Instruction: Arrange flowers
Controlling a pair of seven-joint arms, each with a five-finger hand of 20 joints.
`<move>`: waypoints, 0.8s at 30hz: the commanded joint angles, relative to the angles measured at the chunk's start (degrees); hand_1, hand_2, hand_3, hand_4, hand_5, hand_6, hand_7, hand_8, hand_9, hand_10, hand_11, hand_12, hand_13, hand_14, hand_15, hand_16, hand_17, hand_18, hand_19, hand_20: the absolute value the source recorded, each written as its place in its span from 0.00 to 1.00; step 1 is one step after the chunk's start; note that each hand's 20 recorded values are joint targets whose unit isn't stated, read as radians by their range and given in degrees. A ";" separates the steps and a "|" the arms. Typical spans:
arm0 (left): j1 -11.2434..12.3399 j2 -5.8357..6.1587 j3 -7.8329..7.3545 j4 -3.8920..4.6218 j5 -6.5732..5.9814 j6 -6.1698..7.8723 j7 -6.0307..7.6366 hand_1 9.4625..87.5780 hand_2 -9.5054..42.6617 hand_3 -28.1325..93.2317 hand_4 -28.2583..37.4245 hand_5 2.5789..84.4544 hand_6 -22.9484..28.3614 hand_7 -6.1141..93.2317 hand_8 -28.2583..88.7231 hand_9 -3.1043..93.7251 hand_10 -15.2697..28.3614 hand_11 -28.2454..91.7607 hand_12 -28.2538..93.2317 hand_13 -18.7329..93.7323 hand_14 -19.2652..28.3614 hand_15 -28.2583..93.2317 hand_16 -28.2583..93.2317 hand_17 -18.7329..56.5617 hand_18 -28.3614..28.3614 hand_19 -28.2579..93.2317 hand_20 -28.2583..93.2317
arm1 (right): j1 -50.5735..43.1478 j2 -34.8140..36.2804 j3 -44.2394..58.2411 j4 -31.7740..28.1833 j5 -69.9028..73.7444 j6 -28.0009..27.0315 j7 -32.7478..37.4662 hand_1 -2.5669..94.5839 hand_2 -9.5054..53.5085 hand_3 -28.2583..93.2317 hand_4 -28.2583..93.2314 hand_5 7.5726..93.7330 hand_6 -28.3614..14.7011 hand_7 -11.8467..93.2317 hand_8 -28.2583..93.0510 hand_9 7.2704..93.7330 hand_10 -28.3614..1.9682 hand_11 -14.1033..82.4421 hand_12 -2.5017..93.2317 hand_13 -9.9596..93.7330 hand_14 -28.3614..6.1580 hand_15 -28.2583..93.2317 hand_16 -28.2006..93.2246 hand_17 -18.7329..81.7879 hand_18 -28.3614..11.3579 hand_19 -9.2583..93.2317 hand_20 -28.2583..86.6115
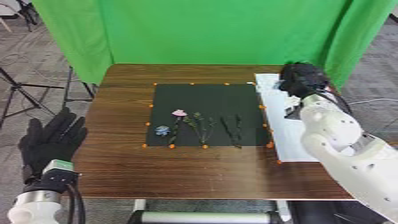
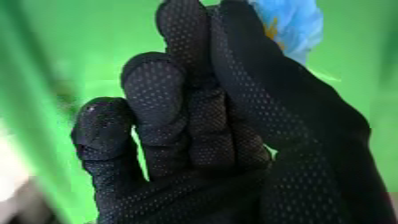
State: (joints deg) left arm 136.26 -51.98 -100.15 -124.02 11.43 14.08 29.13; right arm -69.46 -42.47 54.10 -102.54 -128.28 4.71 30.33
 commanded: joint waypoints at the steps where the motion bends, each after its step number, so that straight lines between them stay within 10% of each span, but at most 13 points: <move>1: -0.64 -0.41 -0.05 0.26 1.28 -0.99 -2.06 0.22 0.41 0.80 0.00 0.43 0.61 0.23 0.15 0.34 0.67 0.41 0.31 0.34 0.70 0.51 0.15 0.16 0.71 0.47 0.29 | 9.12 -11.12 -9.08 1.03 2.49 -10.36 -6.24 0.65 0.00 0.81 0.00 0.77 0.66 0.47 0.25 0.92 0.69 0.27 0.48 0.76 0.61 0.72 0.60 0.59 0.22 0.99 0.59; 24: -3.02 0.07 1.00 1.21 2.17 -0.95 -4.26 0.22 0.41 0.80 0.00 0.43 0.61 0.23 0.15 0.34 0.68 0.42 0.31 0.34 0.70 0.51 0.16 0.16 0.71 0.47 0.29 | 14.70 -21.80 -20.54 7.48 0.37 -22.58 -5.91 0.63 0.00 0.82 0.00 0.75 0.65 0.47 0.24 0.90 0.69 0.27 0.48 0.75 0.60 0.72 0.60 0.57 0.21 0.97 0.59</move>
State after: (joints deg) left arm 133.26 -51.94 -99.05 -122.94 13.43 13.52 25.49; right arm -57.17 -61.14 36.93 -98.97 -125.87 -16.55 22.82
